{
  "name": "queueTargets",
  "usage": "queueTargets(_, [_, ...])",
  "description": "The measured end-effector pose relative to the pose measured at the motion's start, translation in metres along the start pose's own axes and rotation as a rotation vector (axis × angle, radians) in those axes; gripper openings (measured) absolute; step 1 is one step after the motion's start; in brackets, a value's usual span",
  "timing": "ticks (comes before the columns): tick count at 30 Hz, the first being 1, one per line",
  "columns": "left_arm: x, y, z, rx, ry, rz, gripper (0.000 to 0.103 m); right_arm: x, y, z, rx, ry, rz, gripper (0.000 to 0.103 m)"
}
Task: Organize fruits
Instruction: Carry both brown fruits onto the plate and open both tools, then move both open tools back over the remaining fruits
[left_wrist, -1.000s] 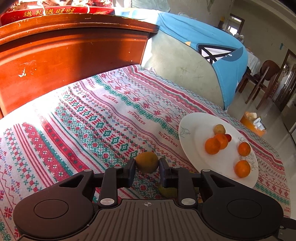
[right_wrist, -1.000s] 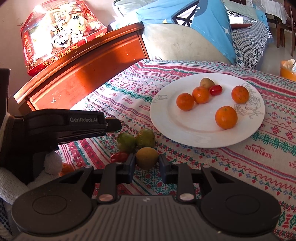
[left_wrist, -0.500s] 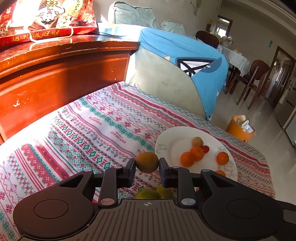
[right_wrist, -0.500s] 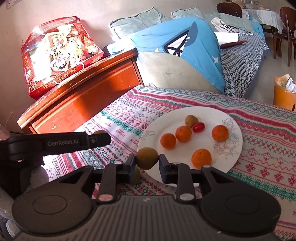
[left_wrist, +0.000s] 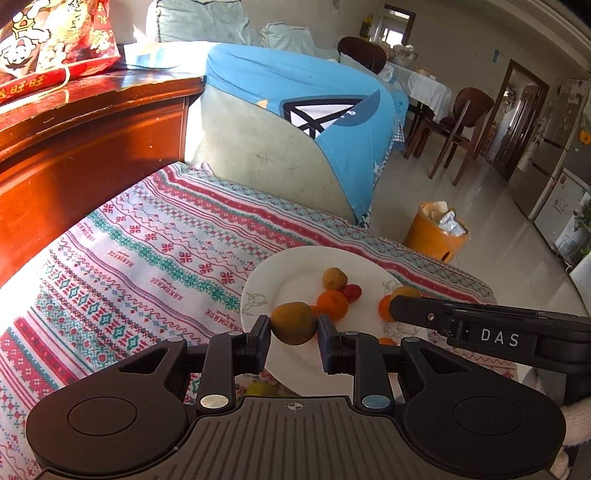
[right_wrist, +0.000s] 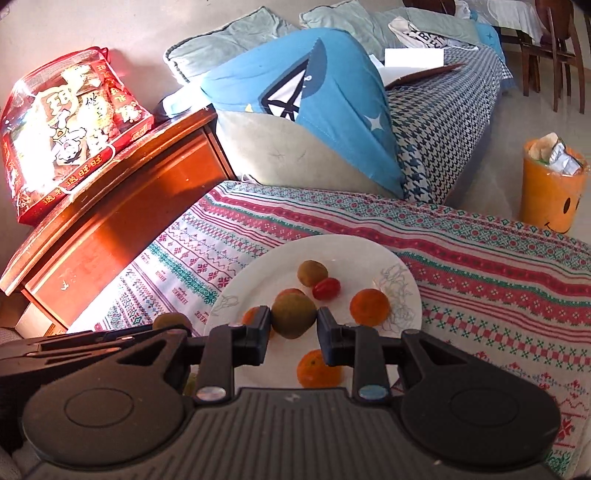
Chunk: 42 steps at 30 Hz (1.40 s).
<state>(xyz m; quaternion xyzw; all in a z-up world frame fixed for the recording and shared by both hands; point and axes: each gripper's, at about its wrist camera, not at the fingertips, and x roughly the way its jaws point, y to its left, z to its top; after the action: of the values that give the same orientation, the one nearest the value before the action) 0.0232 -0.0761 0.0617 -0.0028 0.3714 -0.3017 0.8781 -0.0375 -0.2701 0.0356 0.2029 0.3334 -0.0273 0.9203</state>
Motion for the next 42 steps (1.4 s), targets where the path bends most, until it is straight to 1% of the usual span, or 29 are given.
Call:
queueTargets(11, [0.034,-0.008,-0.007,-0.044,0.075,-0.022,0.025,0.020,-0.012,0.000,0.089,0.036,-0.013,0.028])
queueTargets(19, [0.045,-0.013,-0.009,-0.067,0.101,-0.034,0.025,0.022,-0.013,0.002,0.124,0.021,-0.009,0.030])
queueTargets(20, [0.046,-0.013,-0.008,-0.072,0.101,-0.036,0.026,0.021,-0.013,0.003,0.127,0.018,-0.005,0.030])
queueTargets(22, [0.045,-0.014,-0.007,-0.074,0.096,-0.037,0.028,0.019,-0.012,0.004,0.126,0.008,-0.003,0.030])
queueTargets(23, [0.043,-0.014,-0.006,-0.074,0.090,-0.034,0.032,0.018,-0.012,0.004,0.122,0.001,-0.003,0.030])
queueTargets(26, [0.038,-0.014,-0.003,-0.079,0.074,-0.030,0.035,0.014,-0.010,0.006,0.107,-0.017,-0.001,0.030])
queueTargets(30, [0.030,-0.012,0.001,-0.081,0.050,-0.010,0.042,0.013,-0.009,0.005,0.108,-0.019,0.009,0.030])
queueTargets(38, [0.014,0.005,0.006,-0.116,0.021,0.034,0.044,0.005,0.001,0.000,0.064,-0.025,0.042,0.031])
queueTargets(42, [0.004,0.012,0.006,-0.139,0.017,0.037,0.045,-0.002,0.008,-0.006,0.043,-0.024,0.066,0.031])
